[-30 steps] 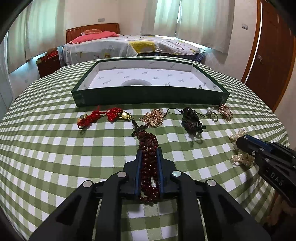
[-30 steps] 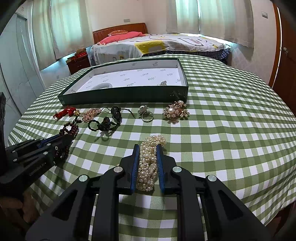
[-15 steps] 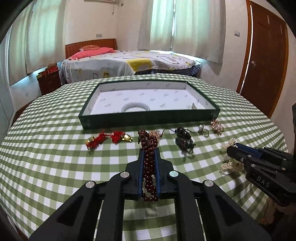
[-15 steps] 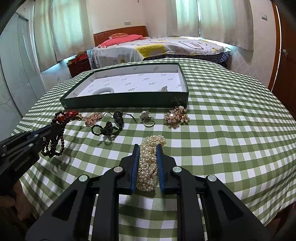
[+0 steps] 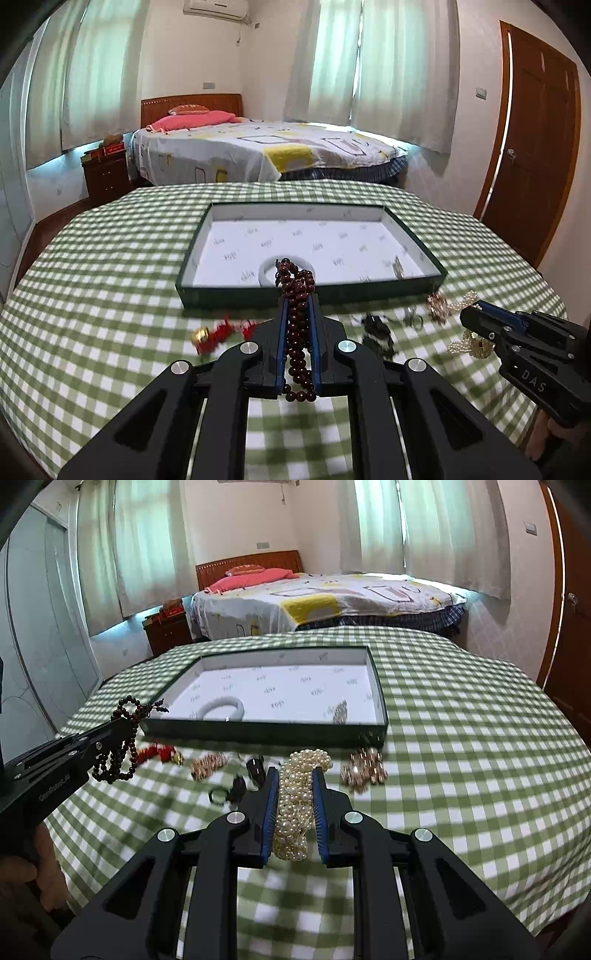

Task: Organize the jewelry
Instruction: 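Lower the bead strand into the box with the left tool while the right tool lowers the pearls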

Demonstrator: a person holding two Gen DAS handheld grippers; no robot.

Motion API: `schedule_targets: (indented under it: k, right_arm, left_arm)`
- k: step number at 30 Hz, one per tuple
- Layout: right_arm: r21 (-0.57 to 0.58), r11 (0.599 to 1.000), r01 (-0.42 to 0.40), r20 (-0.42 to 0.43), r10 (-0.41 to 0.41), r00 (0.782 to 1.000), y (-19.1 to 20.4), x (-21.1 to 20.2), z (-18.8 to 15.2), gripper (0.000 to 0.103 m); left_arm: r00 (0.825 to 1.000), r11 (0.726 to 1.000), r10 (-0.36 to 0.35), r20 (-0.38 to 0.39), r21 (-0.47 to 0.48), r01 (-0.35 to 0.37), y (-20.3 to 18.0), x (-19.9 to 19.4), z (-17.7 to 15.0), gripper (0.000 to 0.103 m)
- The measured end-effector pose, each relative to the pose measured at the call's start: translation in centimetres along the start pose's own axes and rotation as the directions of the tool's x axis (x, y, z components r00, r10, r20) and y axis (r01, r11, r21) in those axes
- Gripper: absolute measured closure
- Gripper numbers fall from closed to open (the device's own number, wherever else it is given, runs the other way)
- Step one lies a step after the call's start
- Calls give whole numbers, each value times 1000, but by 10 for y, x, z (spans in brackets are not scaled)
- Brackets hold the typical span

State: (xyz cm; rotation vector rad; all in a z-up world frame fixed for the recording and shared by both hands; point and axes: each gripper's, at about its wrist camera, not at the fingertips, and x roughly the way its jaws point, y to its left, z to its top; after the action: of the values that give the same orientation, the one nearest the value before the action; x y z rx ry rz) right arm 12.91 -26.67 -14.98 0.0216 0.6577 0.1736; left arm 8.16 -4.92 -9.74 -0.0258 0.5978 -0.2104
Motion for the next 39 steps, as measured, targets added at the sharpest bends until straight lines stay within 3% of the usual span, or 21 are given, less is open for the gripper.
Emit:
schedule_targets:
  k: [19, 28, 39]
  right_arm:
    - [-28, 999, -38, 111, 41, 993, 9, 67, 103, 85]
    - [-15, 999, -48, -35, 47, 998, 8, 136, 89, 85]
    - [-2, 999, -42, -161, 41, 986, 5, 169, 70, 84]
  left_arm:
    - [996, 997, 74, 56, -10, -73, 44, 74, 81, 92]
    - [992, 995, 96, -76, -9, -97, 59, 126, 60, 92]
    - [978, 995, 90, -188, -13, -94, 63, 149, 46, 92]
